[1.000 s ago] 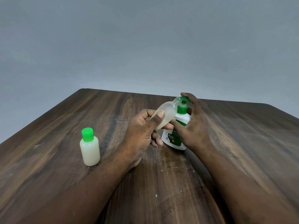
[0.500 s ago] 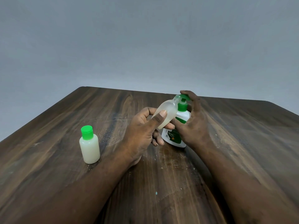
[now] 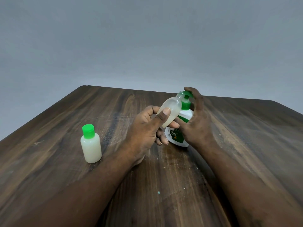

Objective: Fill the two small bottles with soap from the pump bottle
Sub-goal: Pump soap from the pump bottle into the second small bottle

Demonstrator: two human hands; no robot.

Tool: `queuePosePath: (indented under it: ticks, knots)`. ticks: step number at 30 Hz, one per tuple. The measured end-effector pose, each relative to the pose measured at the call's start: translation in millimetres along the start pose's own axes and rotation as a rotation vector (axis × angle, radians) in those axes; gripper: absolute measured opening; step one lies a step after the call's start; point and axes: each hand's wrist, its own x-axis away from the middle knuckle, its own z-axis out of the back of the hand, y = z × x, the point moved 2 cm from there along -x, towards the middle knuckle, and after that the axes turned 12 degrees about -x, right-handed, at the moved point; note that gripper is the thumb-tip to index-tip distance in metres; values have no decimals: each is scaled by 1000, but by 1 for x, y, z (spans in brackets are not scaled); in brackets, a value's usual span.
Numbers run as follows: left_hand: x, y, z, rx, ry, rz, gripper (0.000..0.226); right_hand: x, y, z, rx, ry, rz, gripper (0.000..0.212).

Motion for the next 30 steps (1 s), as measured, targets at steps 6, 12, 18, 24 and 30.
queuePosePath:
  ticks: [6,12,18,24,30]
  knots:
    - [0,-1,1,-5,1,1,36,-1,0,0,2,12,-1,80]
    - [1,-2,3,-17,1,0,37,0,1,0,18,12,5,80]
    - [-1,0,1,-12,-1,-2,37,-1,3,0,8,-9,1,87]
    - [0,-2,3,-16,5,8,34,0,3,0,15,15,-5,75]
    - [1,0,2,-9,1,4,35,0,5,-1,3,-1,0,87]
